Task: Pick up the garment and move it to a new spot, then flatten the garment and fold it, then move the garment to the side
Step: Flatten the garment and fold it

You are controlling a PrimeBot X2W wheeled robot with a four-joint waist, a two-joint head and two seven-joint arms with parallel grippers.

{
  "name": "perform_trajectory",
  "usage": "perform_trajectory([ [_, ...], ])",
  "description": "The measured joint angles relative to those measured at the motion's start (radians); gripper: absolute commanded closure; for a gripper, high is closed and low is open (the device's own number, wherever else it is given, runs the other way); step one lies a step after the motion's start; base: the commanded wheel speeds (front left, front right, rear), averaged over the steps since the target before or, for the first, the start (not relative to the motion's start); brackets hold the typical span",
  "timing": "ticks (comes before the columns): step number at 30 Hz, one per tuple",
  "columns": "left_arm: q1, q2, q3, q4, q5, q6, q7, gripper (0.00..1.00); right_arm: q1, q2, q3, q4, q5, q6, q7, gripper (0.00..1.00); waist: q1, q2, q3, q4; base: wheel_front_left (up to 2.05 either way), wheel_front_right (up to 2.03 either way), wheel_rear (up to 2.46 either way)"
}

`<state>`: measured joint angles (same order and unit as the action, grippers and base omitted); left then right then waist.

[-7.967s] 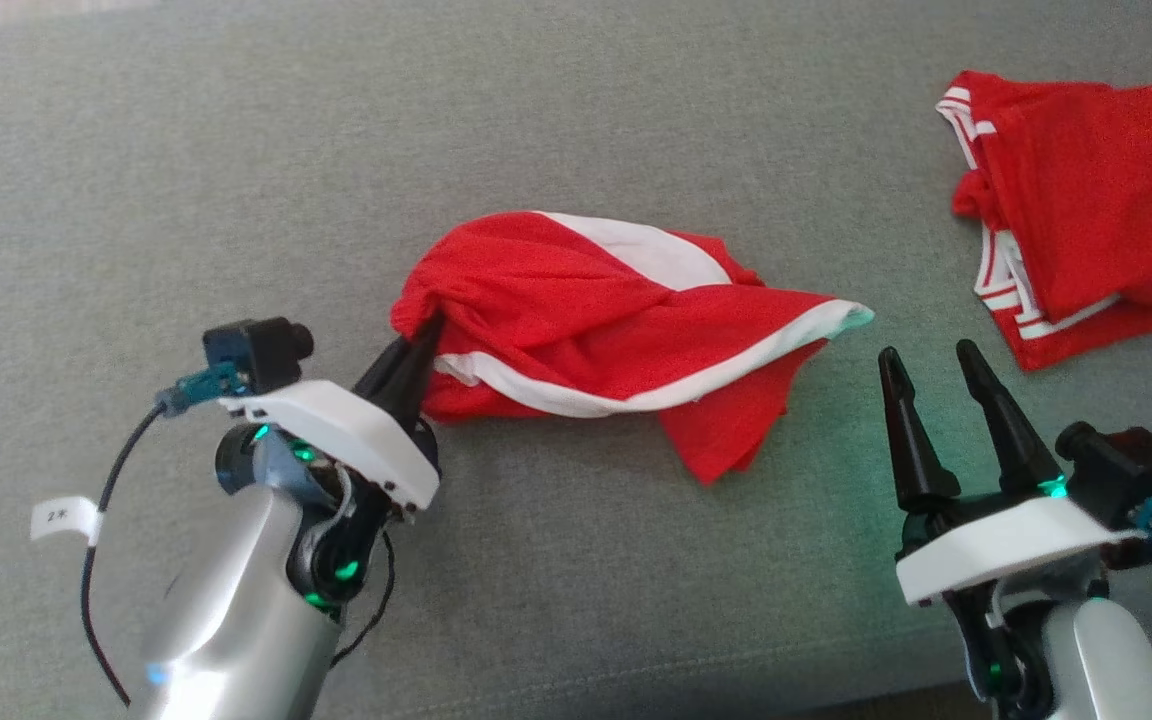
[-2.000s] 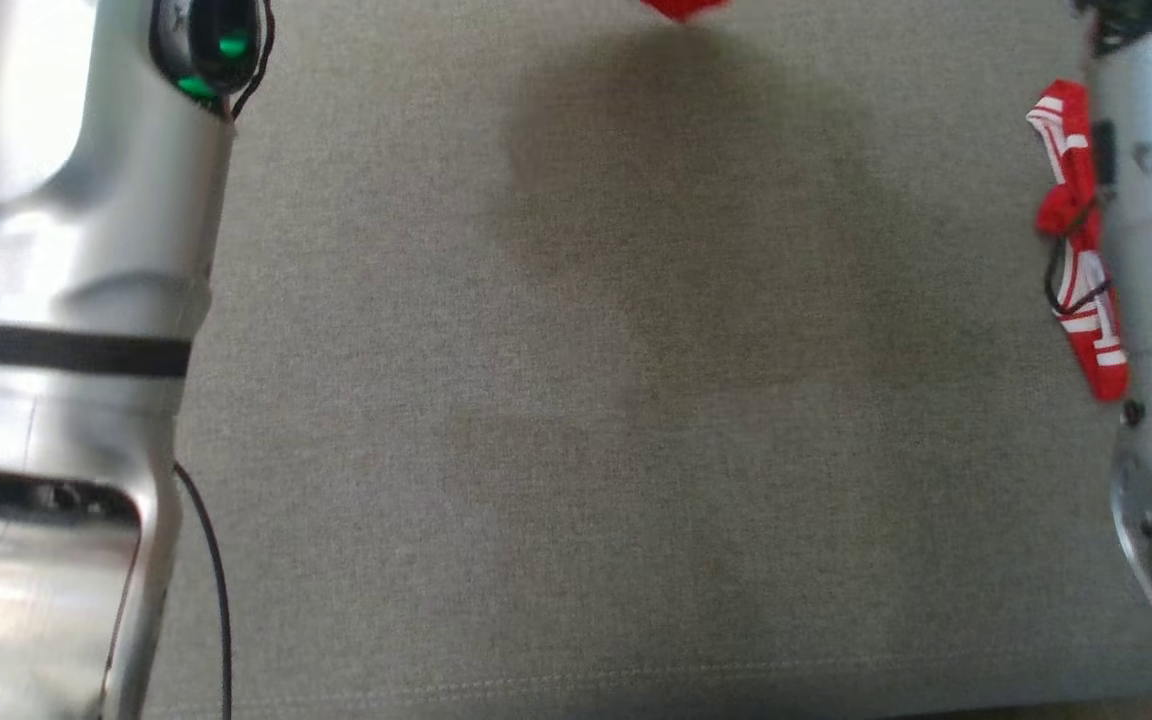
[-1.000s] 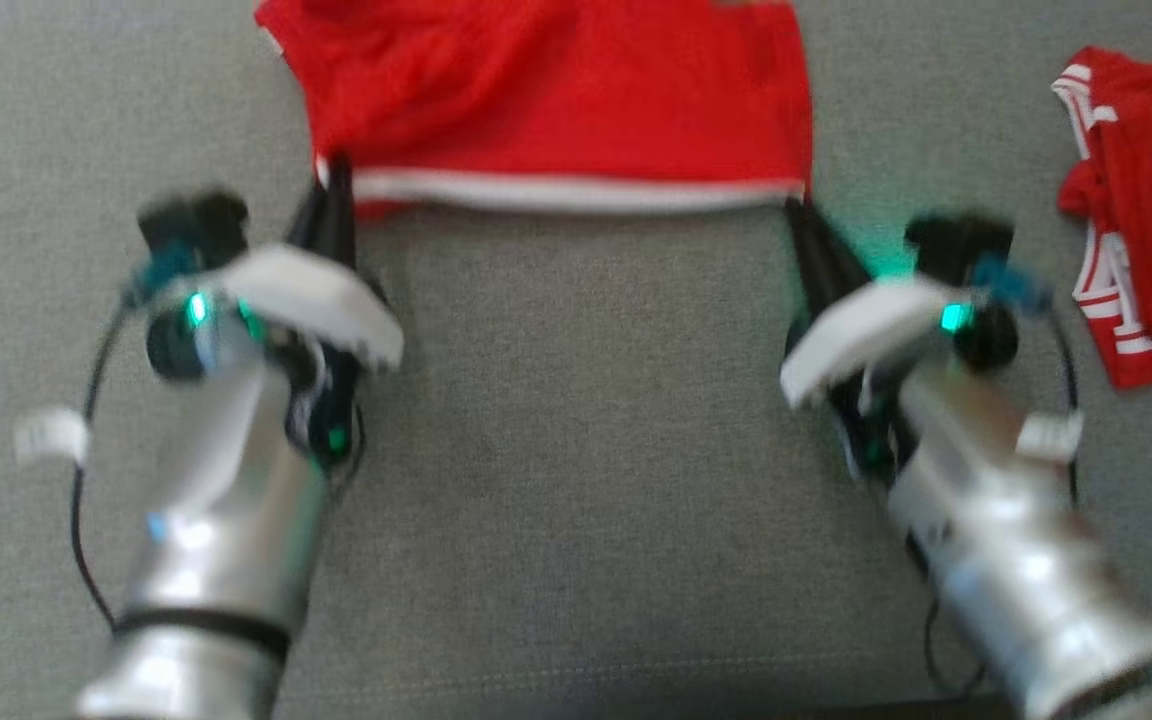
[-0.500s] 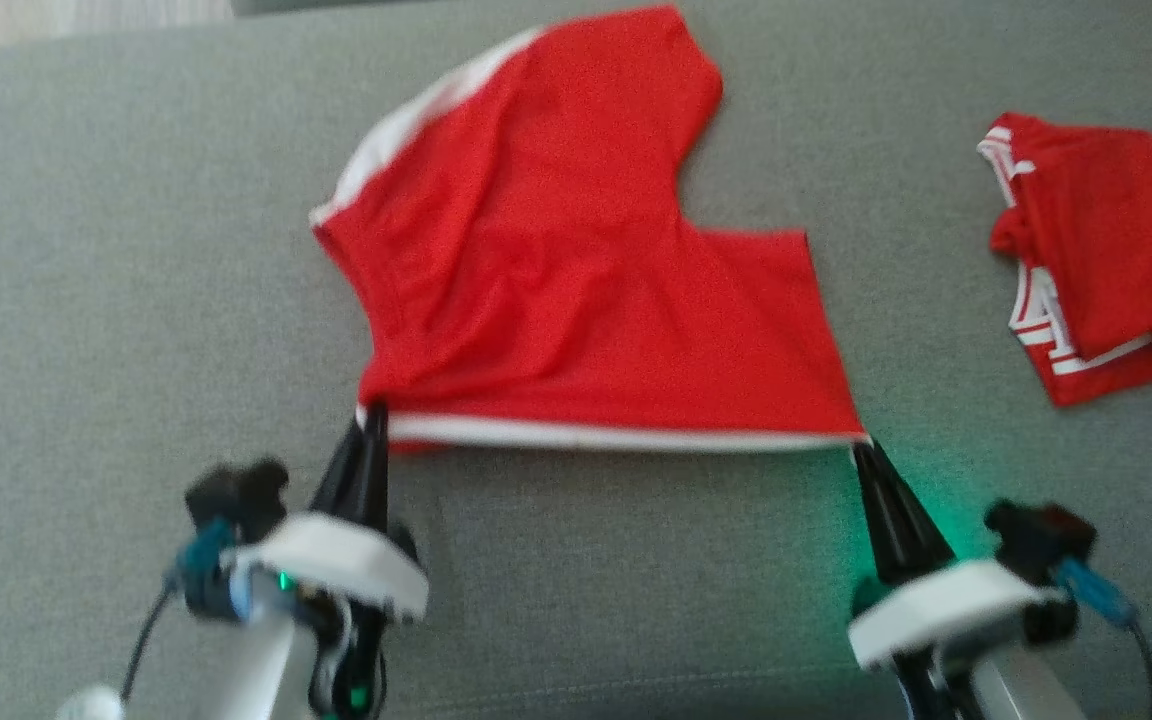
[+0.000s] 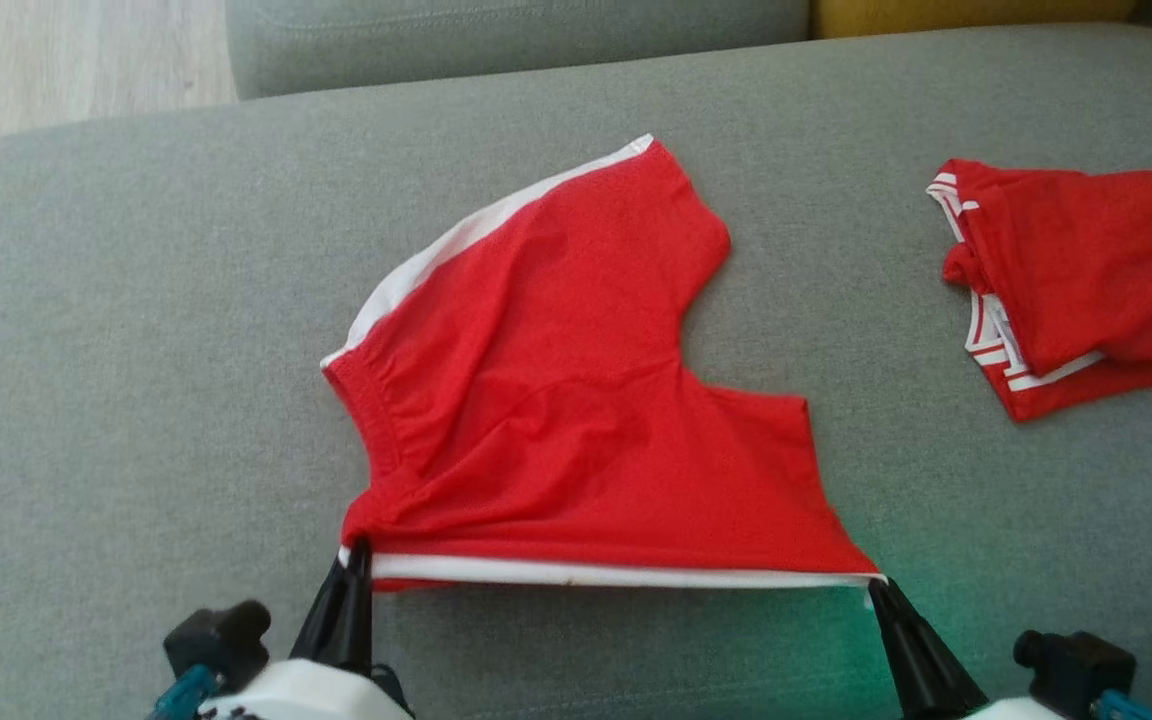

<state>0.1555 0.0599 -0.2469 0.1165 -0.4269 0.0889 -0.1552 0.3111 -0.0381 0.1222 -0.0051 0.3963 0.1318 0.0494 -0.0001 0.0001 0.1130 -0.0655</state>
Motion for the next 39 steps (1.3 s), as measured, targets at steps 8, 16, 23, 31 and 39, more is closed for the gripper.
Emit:
perform_trajectory([
  [8,0.025,0.005,-0.001,-0.052,-0.005,0.017,0.042,1.00,0.005,0.001,-0.011,-0.025,-0.007,0.000,0.022,1.00,0.0000,0.0000,-0.008,0.005,0.00,0.00,0.00],
  [16,-0.101,0.027,0.003,-0.046,-0.023,0.016,0.089,1.00,-0.246,-0.004,-0.016,0.014,-0.066,0.000,0.040,1.00,0.0000,0.0000,0.053,0.015,0.00,0.00,0.00],
  [23,-0.310,0.016,-0.001,0.026,-0.054,-0.011,0.119,1.00,-0.570,-0.093,0.026,0.170,-0.060,0.000,0.038,1.00,0.0000,0.0000,0.136,0.053,0.00,0.00,0.00],
  [31,-0.519,-0.011,-0.011,0.164,-0.109,-0.038,0.115,1.00,-0.904,-0.165,0.109,0.418,0.009,0.000,0.001,1.00,0.0001,-0.0001,0.222,0.130,0.00,0.00,0.00],
  [39,-0.686,-0.030,-0.059,0.328,-0.178,-0.077,0.103,1.00,-1.130,-0.201,0.199,0.690,0.073,0.000,-0.046,1.00,0.0001,-0.0001,0.286,0.213,0.00,0.00,0.00],
])
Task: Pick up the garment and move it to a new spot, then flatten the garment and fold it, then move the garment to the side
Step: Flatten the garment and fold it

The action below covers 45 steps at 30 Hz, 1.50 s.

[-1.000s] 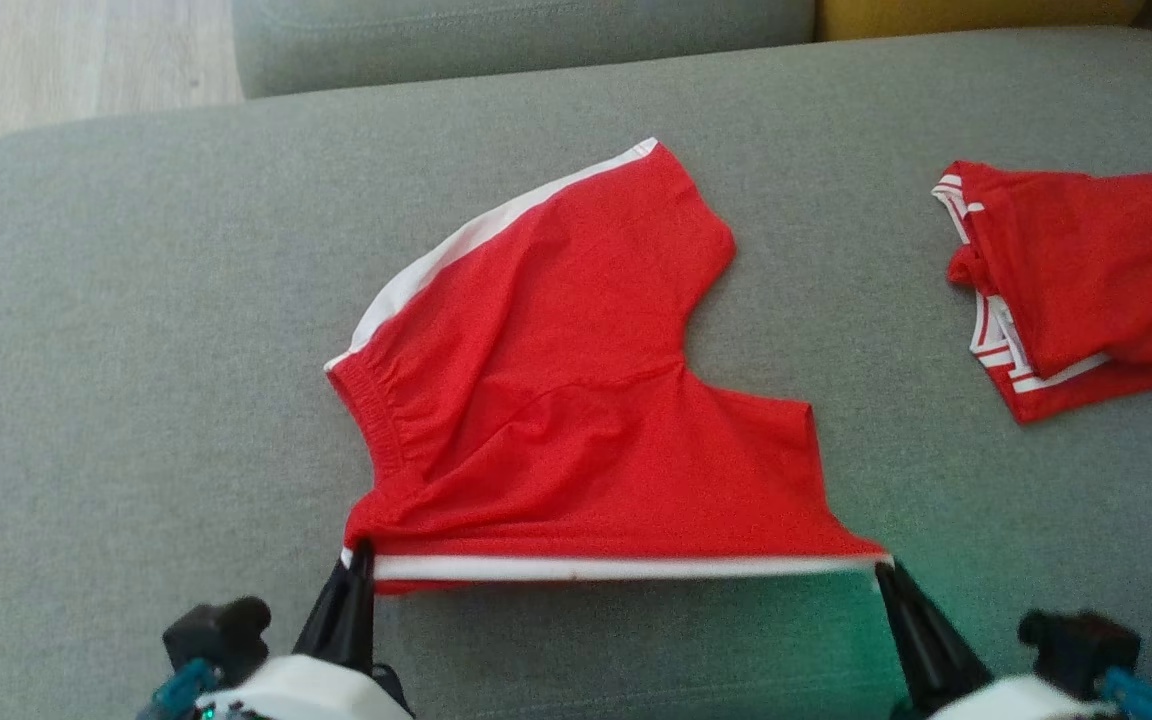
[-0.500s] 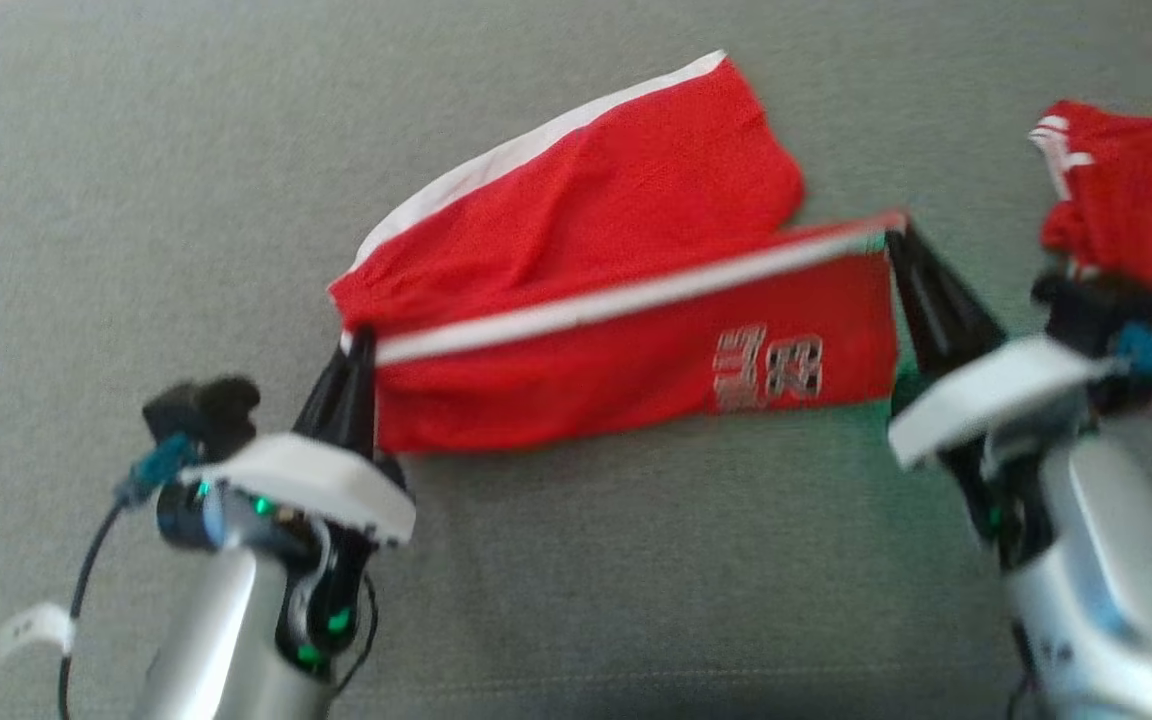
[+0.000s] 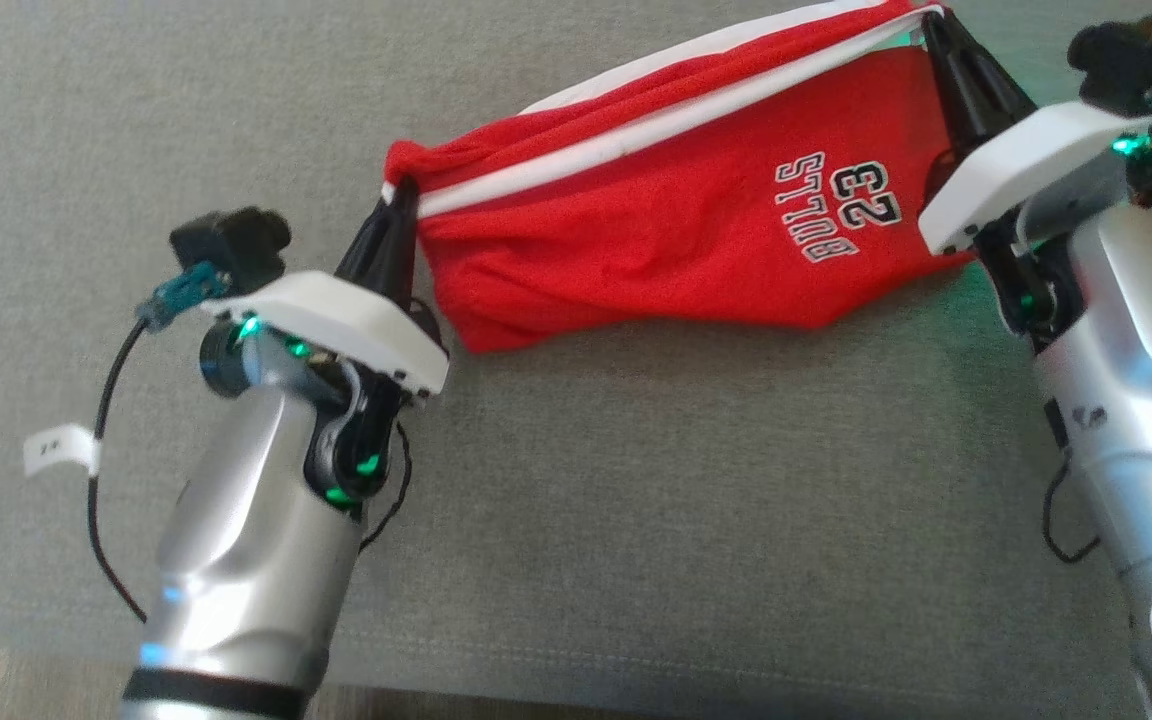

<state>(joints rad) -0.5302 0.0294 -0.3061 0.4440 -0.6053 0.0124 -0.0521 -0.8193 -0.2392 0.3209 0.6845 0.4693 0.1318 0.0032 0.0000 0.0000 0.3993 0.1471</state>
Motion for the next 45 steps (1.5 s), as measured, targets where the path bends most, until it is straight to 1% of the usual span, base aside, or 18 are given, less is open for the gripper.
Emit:
perform_trajectory([
  [4,-0.070,-0.002,-0.023,0.090,-0.023,-0.012,-0.016,1.00,-0.065,-0.001,0.052,0.113,0.027,0.000,-0.040,1.00,0.0000,0.0000,0.022,0.023,0.00,0.00,0.00],
  [6,-0.098,-0.002,-0.043,0.132,-0.041,-0.015,-0.021,1.00,-0.086,-0.001,0.076,0.159,0.043,0.000,-0.066,1.00,0.0000,0.0000,0.028,0.029,0.00,0.00,0.00],
  [9,-0.132,-0.002,-0.077,0.186,-0.070,-0.031,-0.030,1.00,-0.114,0.001,0.109,0.222,0.070,0.000,-0.096,1.00,0.0000,0.0000,0.032,0.030,0.00,0.00,0.00],
  [10,-0.141,-0.002,-0.089,0.201,-0.071,-0.031,-0.031,0.74,-0.122,0.001,0.120,0.237,0.078,0.000,-0.108,0.86,0.0000,0.0000,0.032,0.030,0.00,0.00,0.00],
  [11,-0.150,-0.002,-0.100,0.215,-0.076,-0.031,-0.041,0.25,-0.130,0.002,0.129,0.251,0.085,0.000,-0.122,0.45,0.0000,0.0000,0.033,0.029,0.00,0.00,0.00],
  [12,-0.158,-0.002,-0.104,0.227,-0.083,-0.032,-0.049,0.00,-0.138,0.004,0.141,0.262,0.091,0.000,-0.140,0.00,0.0000,0.0000,0.033,0.027,0.00,0.00,0.00],
  [17,-0.173,-0.002,-0.128,0.277,-0.093,-0.031,-0.099,0.00,-0.156,0.006,0.204,0.275,0.130,0.000,-0.215,0.00,0.0000,0.0000,0.027,0.015,0.00,0.00,0.00],
  [20,-0.171,-0.001,-0.132,0.279,-0.090,-0.029,-0.151,0.00,-0.153,0.003,0.228,0.249,0.139,0.000,-0.244,0.00,0.0000,0.0000,0.015,0.006,0.00,0.00,0.00],
  [23,-0.167,0.008,-0.129,0.249,-0.037,0.006,-0.190,0.00,-0.147,-0.013,0.214,0.176,0.126,0.000,-0.251,0.00,0.0000,0.0000,0.003,-0.007,0.00,0.00,0.00],
  [24,-0.167,0.008,-0.129,0.249,-0.037,0.006,-0.190,0.00,-0.147,-0.013,0.214,0.176,0.126,0.000,-0.251,0.00,0.0000,0.0000,0.003,-0.007,0.00,0.00,0.00],
  [26,-0.152,0.024,-0.117,0.198,0.007,0.033,-0.197,0.00,-0.122,-0.030,0.160,0.087,0.087,0.000,-0.253,0.00,0.0000,0.0000,-0.003,-0.016,0.00,0.00,0.00],
  [29,-0.096,0.036,-0.051,0.047,0.090,0.072,-0.198,0.00,-0.044,-0.037,0.076,-0.018,0.003,0.000,-0.259,0.00,0.0000,0.0000,-0.013,-0.030,0.00,0.00,0.00],
  [31,-0.048,0.037,-0.023,-0.037,0.147,0.085,-0.198,0.00,0.031,-0.027,0.018,-0.072,-0.052,0.000,-0.259,0.00,0.0000,0.0000,-0.023,-0.039,0.00,0.00,0.00],
  [34,0.033,0.038,0.003,-0.128,0.221,0.099,-0.201,0.00,0.143,-0.006,-0.053,-0.157,-0.132,0.000,-0.259,0.00,0.0000,0.0000,-0.037,-0.054,0.00,0.00,0.00],
  [39,0.123,0.050,0.033,-0.208,0.295,0.104,-0.205,0.00,0.287,0.061,-0.132,-0.284,-0.217,0.000,-0.259,0.00,0.0000,0.0000,-0.057,-0.079,0.00,0.00,0.00],
  [45,0.213,0.060,0.045,-0.225,0.326,0.101,-0.205,0.00,0.446,0.111,-0.201,-0.373,-0.269,0.000,-0.258,0.00,0.0000,0.0001,-0.080,-0.103,0.00,0.00,0.00],
])
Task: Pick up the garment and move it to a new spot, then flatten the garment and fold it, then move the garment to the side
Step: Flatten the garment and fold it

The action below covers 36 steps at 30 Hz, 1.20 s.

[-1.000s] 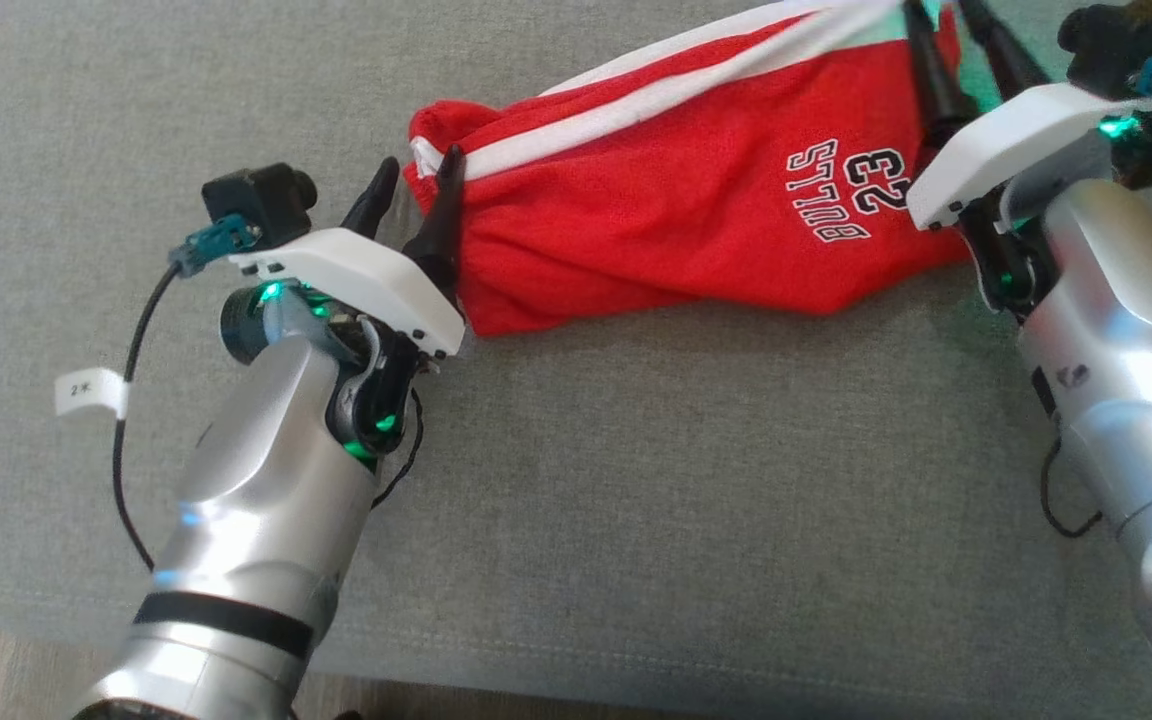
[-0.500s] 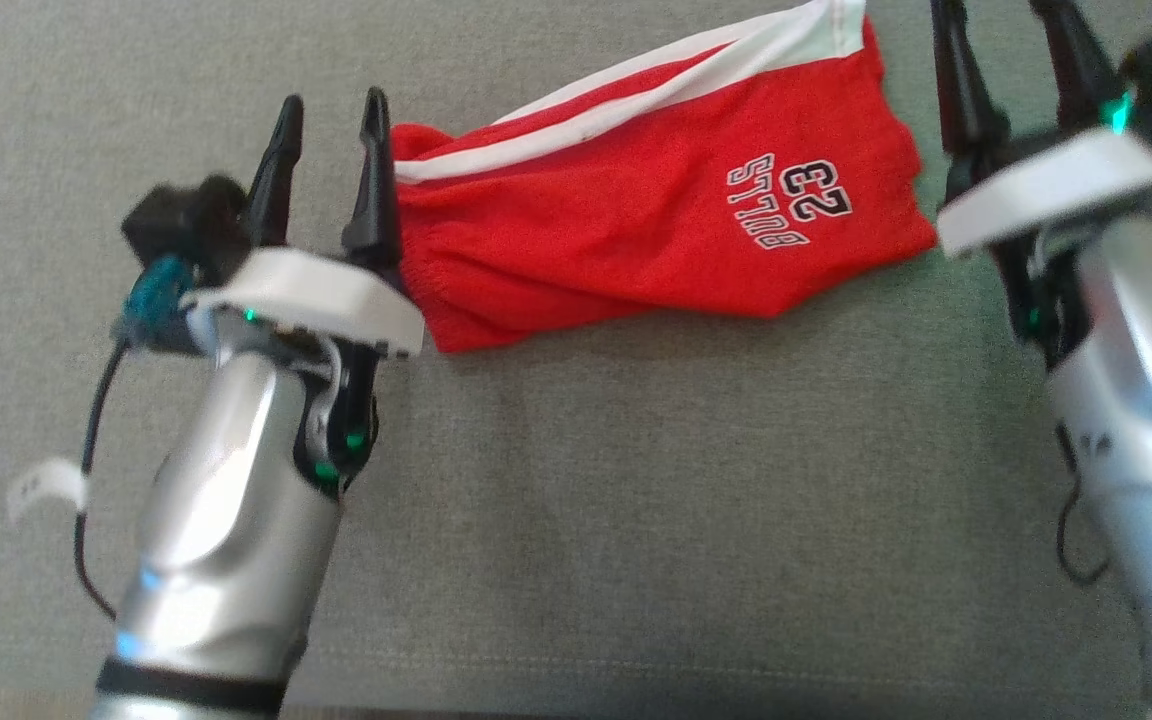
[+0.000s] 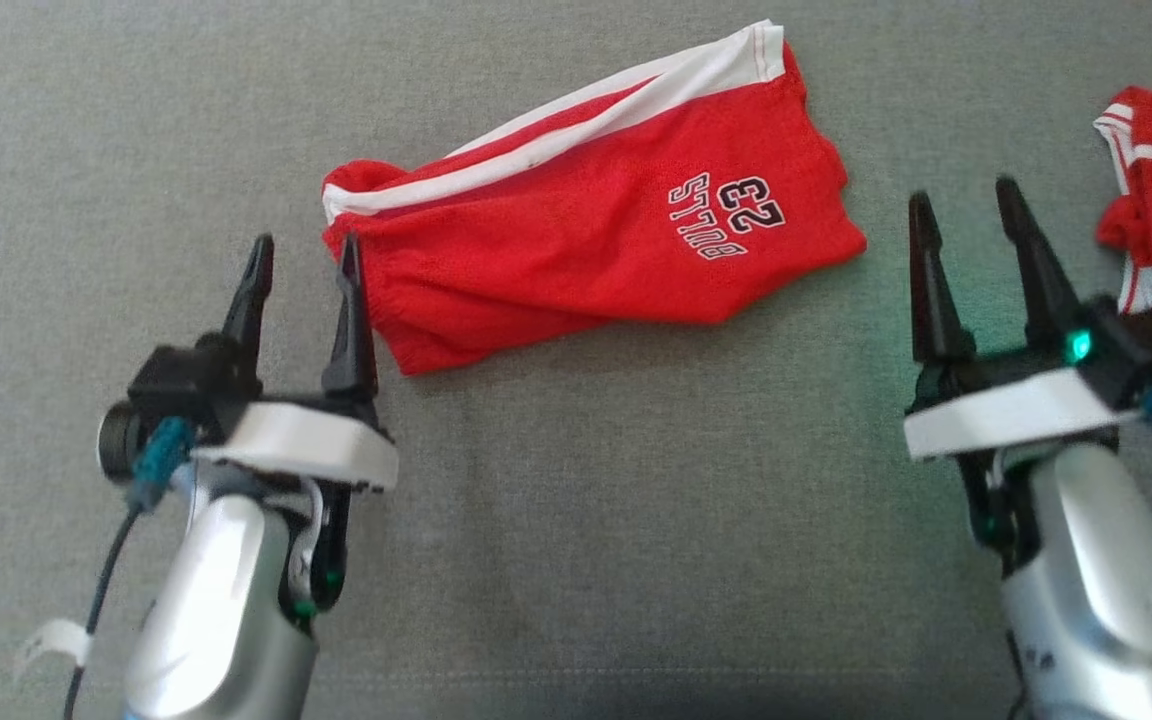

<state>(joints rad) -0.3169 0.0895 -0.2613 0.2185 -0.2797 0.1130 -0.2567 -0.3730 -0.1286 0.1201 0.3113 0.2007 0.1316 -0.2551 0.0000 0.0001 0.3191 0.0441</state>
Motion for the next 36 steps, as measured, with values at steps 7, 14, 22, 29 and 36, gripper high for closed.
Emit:
perform_trajectory([
  [7,0.047,0.005,0.013,0.014,0.022,0.000,0.000,0.00,0.126,0.040,-0.029,-0.096,-0.028,0.000,0.038,0.00,0.0000,0.0000,-0.016,-0.023,0.00,0.00,0.00],
  [14,0.050,0.006,0.017,0.033,0.023,-0.001,0.000,0.00,0.152,0.054,-0.035,-0.150,-0.035,0.000,0.071,0.00,0.0000,0.0000,-0.025,-0.035,0.00,0.00,0.00],
  [22,0.050,0.005,0.020,0.044,0.023,-0.007,0.000,0.00,0.164,0.059,-0.045,-0.171,-0.045,0.000,0.090,0.00,0.0000,0.0000,-0.020,-0.032,0.00,0.00,0.00],
  [29,0.049,0.003,0.020,0.045,0.032,-0.009,0.000,0.00,0.163,0.059,-0.058,-0.172,-0.053,0.000,0.097,0.00,0.0000,0.0000,-0.012,-0.024,0.00,0.00,0.00],
  [36,0.030,-0.007,0.015,0.044,0.041,-0.019,0.000,0.00,0.091,0.041,-0.074,-0.105,-0.069,0.000,0.123,0.00,0.0000,0.0000,0.018,0.007,0.00,0.00,0.00],
])
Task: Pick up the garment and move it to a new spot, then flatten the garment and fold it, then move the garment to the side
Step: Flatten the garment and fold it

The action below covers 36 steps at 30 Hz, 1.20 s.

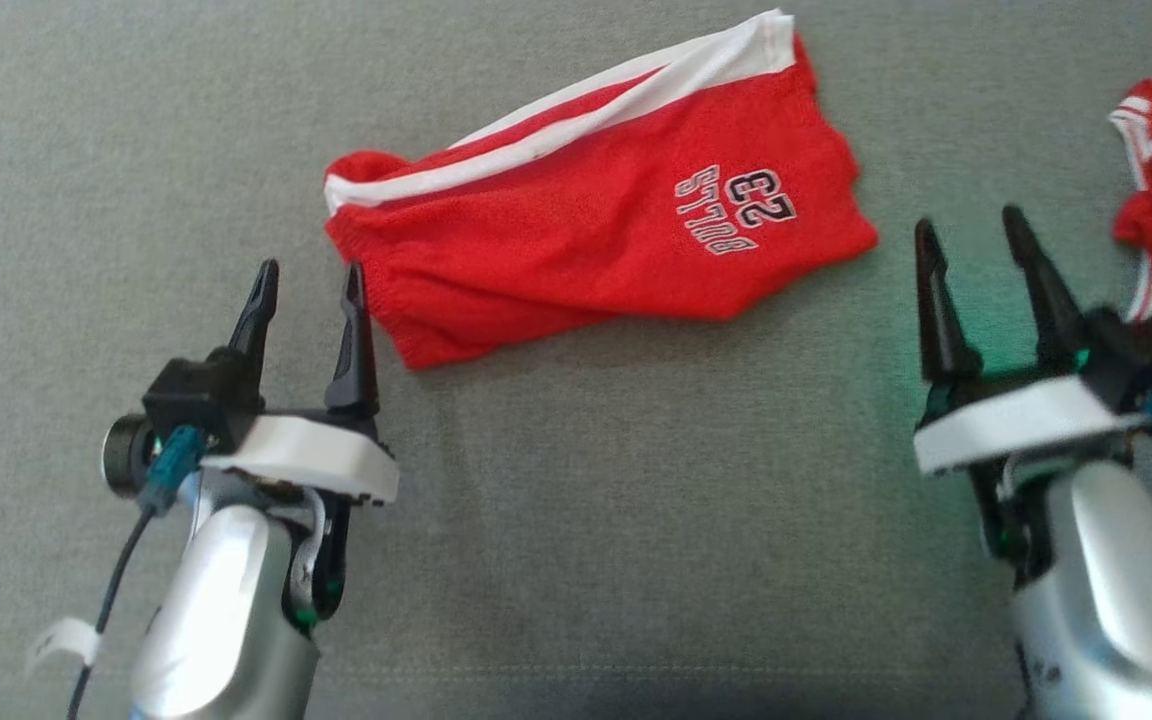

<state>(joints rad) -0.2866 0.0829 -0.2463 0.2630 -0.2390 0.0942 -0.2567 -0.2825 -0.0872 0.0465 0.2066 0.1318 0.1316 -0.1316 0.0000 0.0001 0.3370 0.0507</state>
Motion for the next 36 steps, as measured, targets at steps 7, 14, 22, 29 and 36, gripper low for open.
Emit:
perform_trajectory([
  [7,-0.058,-0.024,-0.014,0.000,0.000,-0.017,0.000,0.00,-0.190,-0.047,0.013,0.205,0.000,0.000,0.023,0.00,0.0000,0.0000,0.033,0.049,0.00,0.00,0.00],
  [14,-0.068,-0.034,-0.033,0.017,-0.004,-0.025,0.000,0.00,-0.319,-0.052,0.036,0.455,0.000,0.000,0.137,0.00,0.0001,0.0000,0.060,0.101,0.00,0.00,0.00],
  [22,-0.069,-0.040,-0.030,0.023,-0.005,-0.025,0.000,0.00,-0.402,-0.035,0.042,0.524,0.026,0.000,0.194,1.00,0.0001,0.0000,0.061,0.104,0.00,0.00,0.00],
  [29,-0.068,-0.043,-0.007,0.023,-0.002,-0.024,0.000,0.00,-0.321,-0.007,0.053,0.480,0.081,0.000,0.142,1.00,0.0001,0.0000,0.038,0.074,0.00,0.00,0.00],
  [36,-0.052,-0.042,0.024,0.015,0.005,-0.024,0.000,0.00,-0.118,0.017,0.020,0.350,0.133,0.000,0.069,1.00,0.0001,0.0000,0.003,0.035,0.00,0.00,0.00],
])
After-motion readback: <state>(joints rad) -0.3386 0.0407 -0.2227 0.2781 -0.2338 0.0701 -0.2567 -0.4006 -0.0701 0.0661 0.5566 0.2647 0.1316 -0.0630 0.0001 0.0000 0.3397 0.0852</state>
